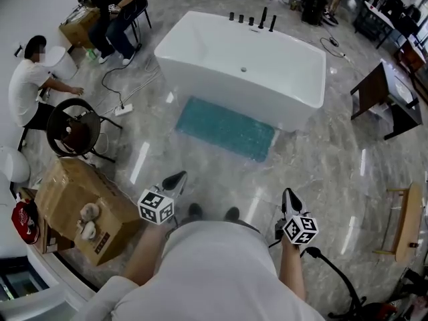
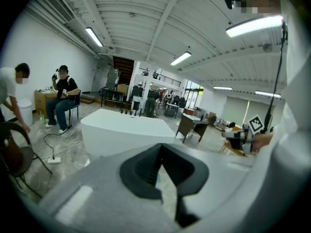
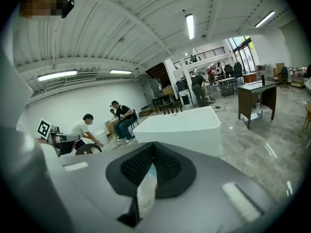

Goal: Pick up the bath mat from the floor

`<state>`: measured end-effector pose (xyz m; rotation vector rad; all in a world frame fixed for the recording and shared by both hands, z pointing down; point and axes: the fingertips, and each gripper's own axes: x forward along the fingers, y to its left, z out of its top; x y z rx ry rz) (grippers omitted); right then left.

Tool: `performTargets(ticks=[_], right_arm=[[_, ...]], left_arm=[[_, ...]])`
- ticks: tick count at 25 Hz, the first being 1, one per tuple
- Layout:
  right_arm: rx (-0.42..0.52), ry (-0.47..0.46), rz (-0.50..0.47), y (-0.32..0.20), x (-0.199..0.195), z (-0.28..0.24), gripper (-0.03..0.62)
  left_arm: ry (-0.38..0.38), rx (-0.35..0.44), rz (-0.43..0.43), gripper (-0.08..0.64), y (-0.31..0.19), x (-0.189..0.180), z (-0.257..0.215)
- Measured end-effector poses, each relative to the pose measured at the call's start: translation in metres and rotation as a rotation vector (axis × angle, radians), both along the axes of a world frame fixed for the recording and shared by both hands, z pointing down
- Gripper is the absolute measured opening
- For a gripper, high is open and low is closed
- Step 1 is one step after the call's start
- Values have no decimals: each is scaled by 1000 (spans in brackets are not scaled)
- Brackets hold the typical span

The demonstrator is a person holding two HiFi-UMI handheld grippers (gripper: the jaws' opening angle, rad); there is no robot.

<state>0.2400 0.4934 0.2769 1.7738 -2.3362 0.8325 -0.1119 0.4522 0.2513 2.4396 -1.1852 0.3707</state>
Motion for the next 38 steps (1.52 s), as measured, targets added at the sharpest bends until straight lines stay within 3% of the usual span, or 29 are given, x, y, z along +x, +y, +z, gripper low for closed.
performTargets(ticks=[7, 17, 23, 29, 38], right_arm=[[-19, 15, -51, 15, 31, 16, 6], [-54, 24, -110, 12, 54, 38, 6], [-68, 28, -125, -8, 27, 45, 6], [-79, 11, -77, -49, -4, 45, 6], [-84, 8, -23, -128, -75, 37, 5]], left_arm=[[78, 19, -39, 0, 9, 25, -9], [72, 6, -119, 0, 6, 36, 0], [82, 4, -117, 0, -22, 14, 7], [92, 6, -82, 0, -77, -21, 9], [36, -31, -1, 1, -176, -89, 25]])
